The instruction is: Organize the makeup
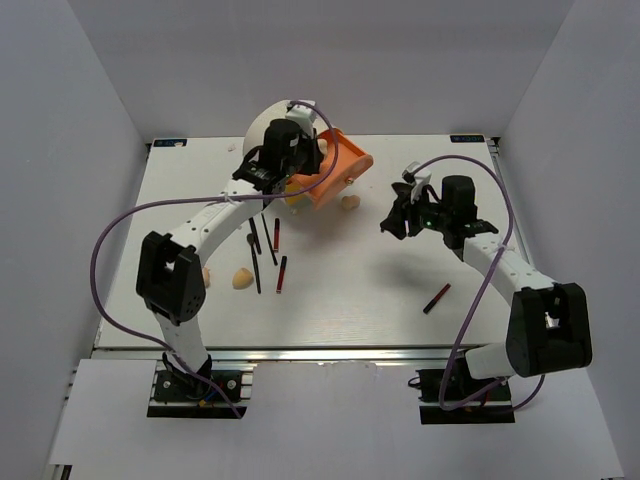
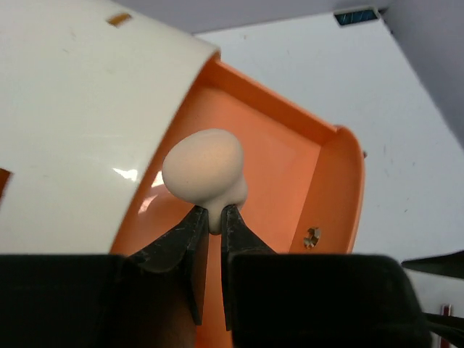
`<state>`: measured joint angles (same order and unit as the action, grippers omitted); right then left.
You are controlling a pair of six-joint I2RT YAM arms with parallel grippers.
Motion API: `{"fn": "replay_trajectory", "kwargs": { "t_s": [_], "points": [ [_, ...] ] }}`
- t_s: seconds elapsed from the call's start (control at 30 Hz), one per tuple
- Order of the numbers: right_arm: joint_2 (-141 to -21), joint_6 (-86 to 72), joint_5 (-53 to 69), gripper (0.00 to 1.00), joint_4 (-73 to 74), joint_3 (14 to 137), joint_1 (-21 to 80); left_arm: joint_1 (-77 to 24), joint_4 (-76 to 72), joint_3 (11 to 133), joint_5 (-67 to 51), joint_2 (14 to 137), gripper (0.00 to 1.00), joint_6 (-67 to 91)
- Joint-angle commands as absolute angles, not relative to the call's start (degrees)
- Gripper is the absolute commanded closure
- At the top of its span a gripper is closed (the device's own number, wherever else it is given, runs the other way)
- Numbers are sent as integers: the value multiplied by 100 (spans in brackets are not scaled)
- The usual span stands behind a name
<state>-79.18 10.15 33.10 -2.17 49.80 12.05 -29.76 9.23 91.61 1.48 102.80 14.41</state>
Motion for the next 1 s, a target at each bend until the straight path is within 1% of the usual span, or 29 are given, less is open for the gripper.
{"fn": "replay_trajectory", "kwargs": {
  "t_s": [0.0,0.03,0.1,0.13,0.23,0.27,0.33,0.37,0.4,0.53,0.63,0.67,0.73,0.87,0.9,0.97],
  "points": [
    [-8042,1020,3191,43,-676,5089,1186,-3120,1239,9553,17,10221,98,1037],
    [-8173,967,3060,41,-851,5098,1187,-3138,1274,9571,44,10265,88,1020],
    [-8323,625,2910,39,-1106,5106,1187,-3190,1292,9589,105,10336,79,1019],
    [-8532,467,2787,39,-1334,5124,1187,-3199,1292,9615,123,10345,64,1046],
    [-9094,-165,2681,38,-1397,5448,1178,-3243,1309,9746,184,10397,51,1125],
    [-9262,-506,2655,38,-1380,5562,1178,-3252,1336,9808,219,10406,43,1151],
    [-9744,-912,2445,38,-1266,5993,1178,-3269,1423,9992,263,10433,39,1221],
    [-9921,-1097,2409,38,-1074,6168,1178,-3270,1450,10045,272,10433,35,1248],
    [-10062,-1429,2443,38,-1003,6474,1186,-3278,1468,10098,281,10415,34,1283],
    [-10686,-2204,2610,38,-1221,6898,1187,-3278,1555,10309,386,10188,33,1493],
    [-11168,-3002,2251,39,-1038,7276,1186,-3278,1556,10240,597,9784,33,1748],
    [-11301,-3180,2172,39,-854,7625,1187,-3287,1547,10170,728,9652,33,1819],
    [-11661,-3435,2215,40,-442,7961,1195,-3278,1503,9784,852,9327,32,2029],
    [-11909,-3691,2197,39,-422,8217,1283,-3278,1529,8905,1335,8274,29,2364],
    [-11953,-3709,2189,39,-422,8244,1309,-3278,1608,8581,1606,8114,28,2416],
    [-12111,-3857,2171,39,-378,8323,1371,-3270,1678,8246,1923,7789,22,2636]
  ]
}}
